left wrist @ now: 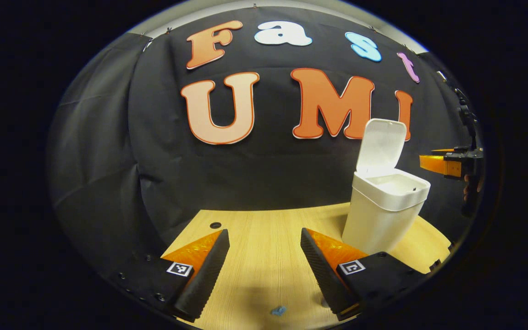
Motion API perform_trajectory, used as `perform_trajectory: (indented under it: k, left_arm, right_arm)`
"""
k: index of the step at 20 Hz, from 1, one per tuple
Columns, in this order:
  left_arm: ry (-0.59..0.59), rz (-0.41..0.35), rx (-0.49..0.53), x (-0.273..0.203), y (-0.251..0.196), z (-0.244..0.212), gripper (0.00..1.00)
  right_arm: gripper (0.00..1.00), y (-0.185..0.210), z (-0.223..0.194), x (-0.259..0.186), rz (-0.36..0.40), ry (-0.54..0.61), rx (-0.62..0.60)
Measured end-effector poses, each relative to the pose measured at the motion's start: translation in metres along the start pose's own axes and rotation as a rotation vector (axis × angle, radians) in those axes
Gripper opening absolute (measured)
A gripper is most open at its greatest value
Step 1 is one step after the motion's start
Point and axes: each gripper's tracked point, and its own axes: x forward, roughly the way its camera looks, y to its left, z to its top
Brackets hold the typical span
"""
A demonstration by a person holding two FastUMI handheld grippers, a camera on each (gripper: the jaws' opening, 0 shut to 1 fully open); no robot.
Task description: Press the lid of the desktop garbage bin to open it, pick up the crumpled paper on the desktop and throw it into the bin, then pick up the pop can on the desktop and drop it into the bin, and finally close the garbage bin lid.
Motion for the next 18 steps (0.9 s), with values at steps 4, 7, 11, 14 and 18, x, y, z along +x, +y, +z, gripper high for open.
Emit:
perform_trajectory:
  k: [4, 7, 11, 14, 18]
  left_arm:
    - [0.136, -0.041, -0.001, 0.007, -0.006, -0.044, 1.00]
    - [0.255, -0.048, 0.017, 0.007, -0.006, -0.083, 1.00]
    - [0.377, -0.081, 0.028, 0.008, -0.012, -0.121, 1.00]
    - [0.462, -0.106, 0.024, 0.005, -0.011, -0.144, 1.00]
    - [0.551, -0.125, 0.028, 0.007, -0.016, -0.174, 1.00]
  right_arm:
    - [0.91, 0.024, -0.019, -0.016, 0.054, 0.033, 0.019]
    - [0.93, 0.038, -0.040, -0.026, 0.077, 0.082, 0.024]
    - [0.94, 0.052, -0.061, -0.038, 0.092, 0.132, 0.040]
    - [0.94, 0.062, -0.074, -0.044, 0.107, 0.165, 0.036]
    - [0.94, 0.074, -0.090, -0.052, 0.130, 0.206, 0.043]
